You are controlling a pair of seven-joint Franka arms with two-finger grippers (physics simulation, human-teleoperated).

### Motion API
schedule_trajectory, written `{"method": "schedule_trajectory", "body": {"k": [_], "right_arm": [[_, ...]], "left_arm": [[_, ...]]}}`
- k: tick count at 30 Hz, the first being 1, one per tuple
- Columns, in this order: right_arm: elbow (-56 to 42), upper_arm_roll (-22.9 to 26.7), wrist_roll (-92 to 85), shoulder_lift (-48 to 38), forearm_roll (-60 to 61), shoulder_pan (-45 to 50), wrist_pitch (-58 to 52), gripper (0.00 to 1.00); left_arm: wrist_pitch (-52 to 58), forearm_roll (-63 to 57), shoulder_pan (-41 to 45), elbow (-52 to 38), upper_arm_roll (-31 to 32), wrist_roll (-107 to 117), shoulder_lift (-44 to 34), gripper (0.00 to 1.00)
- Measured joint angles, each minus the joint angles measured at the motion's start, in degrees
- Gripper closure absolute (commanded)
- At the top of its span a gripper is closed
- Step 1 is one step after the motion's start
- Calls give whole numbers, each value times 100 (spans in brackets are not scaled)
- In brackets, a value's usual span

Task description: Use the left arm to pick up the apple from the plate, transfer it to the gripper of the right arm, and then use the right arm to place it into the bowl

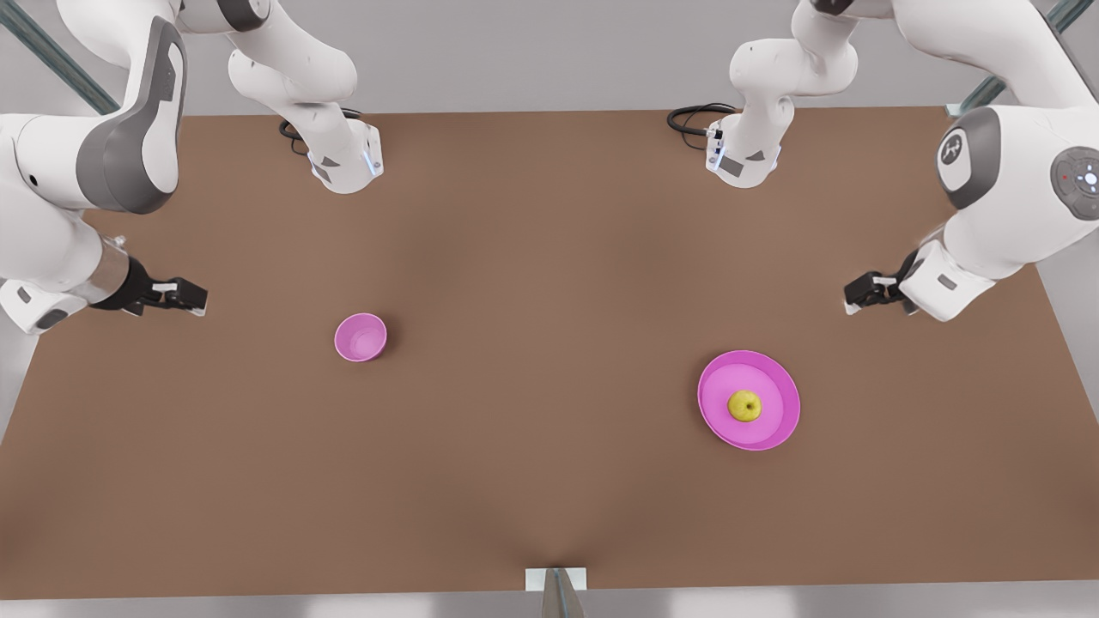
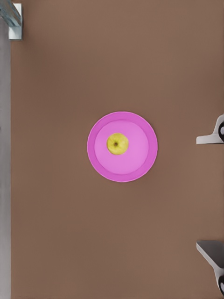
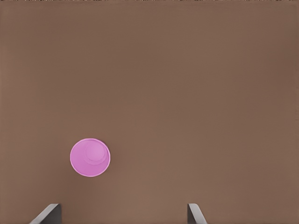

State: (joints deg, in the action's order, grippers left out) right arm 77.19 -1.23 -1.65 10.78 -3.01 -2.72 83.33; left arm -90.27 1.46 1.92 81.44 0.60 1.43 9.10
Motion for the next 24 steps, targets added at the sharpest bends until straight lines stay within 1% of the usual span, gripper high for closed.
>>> {"method": "schedule_trajectory", "body": {"k": [2,5,7,10,12,15,17,20,24], "right_arm": [[-1,0,-8,0,-1,4,43,0],[0,0,-17,0,-1,20,83,0],[0,-16,-21,0,1,26,102,0],[0,-29,-26,0,4,34,121,0],[0,-34,-29,0,6,35,129,0],[0,-35,-33,0,7,33,138,0],[0,-35,-35,5,7,26,142,0],[-1,-35,-38,13,7,25,145,0],[-8,-35,-38,27,3,23,148,0]], "left_arm": [[-128,-21,19,-5,21,-46,193,0],[-449,26,506,161,70,-107,920,0],[-1030,93,662,785,81,-154,1079,0],[-2041,150,640,1621,79,-242,1209,0],[-2756,172,582,1966,79,-307,1385,0],[-3743,207,584,2073,80,-391,1910,0],[-4269,248,596,2086,80,-441,2129,0],[-4793,277,602,2292,79,-508,2242,0],[-5186,288,582,2493,72,-596,2254,0]]}}
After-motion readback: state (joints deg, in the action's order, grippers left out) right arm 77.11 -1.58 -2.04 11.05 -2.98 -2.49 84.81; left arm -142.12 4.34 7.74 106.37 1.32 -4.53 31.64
